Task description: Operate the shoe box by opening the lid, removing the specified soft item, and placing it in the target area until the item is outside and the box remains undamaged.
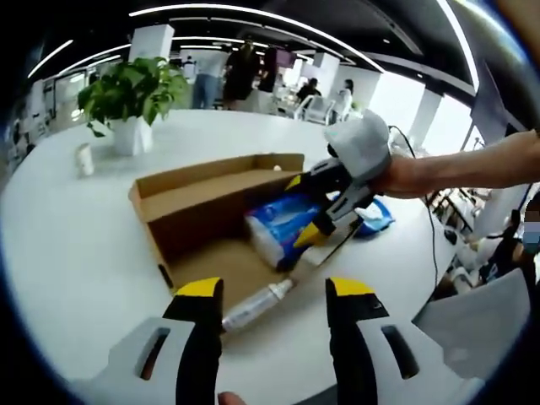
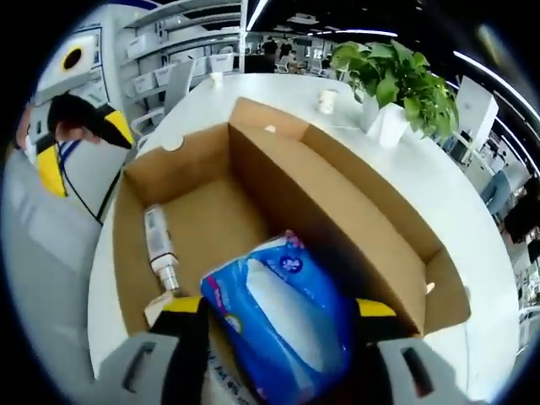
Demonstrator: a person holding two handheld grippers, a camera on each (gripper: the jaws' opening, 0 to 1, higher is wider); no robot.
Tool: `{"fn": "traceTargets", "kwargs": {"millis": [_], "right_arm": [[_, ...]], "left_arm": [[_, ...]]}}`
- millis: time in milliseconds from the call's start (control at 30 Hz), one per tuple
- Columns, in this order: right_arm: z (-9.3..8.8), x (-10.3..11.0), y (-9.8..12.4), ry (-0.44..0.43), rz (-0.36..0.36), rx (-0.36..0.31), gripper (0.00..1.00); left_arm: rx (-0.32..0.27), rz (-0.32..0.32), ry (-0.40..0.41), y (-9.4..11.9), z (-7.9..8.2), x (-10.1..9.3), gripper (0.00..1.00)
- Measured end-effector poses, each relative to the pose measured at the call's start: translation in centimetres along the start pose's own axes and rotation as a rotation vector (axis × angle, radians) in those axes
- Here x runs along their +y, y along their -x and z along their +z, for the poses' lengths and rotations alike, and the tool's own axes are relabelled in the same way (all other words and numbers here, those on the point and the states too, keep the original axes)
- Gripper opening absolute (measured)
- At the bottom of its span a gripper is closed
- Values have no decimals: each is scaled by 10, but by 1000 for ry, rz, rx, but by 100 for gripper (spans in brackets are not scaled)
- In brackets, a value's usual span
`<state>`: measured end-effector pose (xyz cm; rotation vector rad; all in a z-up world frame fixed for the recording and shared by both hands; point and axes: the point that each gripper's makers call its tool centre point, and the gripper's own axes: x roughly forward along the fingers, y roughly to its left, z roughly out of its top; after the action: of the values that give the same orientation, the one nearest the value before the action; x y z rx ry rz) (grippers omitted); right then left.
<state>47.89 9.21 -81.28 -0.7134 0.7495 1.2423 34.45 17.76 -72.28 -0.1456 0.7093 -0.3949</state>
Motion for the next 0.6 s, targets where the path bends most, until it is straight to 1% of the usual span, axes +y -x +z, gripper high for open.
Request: {"fn": "traceTargets", "kwargs": {"millis": [100,333,367,400,467,533,600], "right_arm": [[-2,3,-4,17,26,20,69],[-5,5,-15,64,61,72,65],[-6,5,-17,73,66,83,65],[-8,9,-15,106,68,114,64],[-13,11,-18,164,68,159,63],[-16,11,-23,177,70,181,63],[-16,14,-23,186,72,189,63]], "left_arm": [[2,-1,0,-1,-1,1,49],[2,-2,-1,0,-2,1,50],[3,-3,-2,-1,-2,1,50],[3,-3,-2,-1,-2,1,50],[9,-3,-2,-1,-4,-1,50],[18,-4,-3,-1,-7,-1,49],[17,-3,-5,0,-6,-2,49]]}}
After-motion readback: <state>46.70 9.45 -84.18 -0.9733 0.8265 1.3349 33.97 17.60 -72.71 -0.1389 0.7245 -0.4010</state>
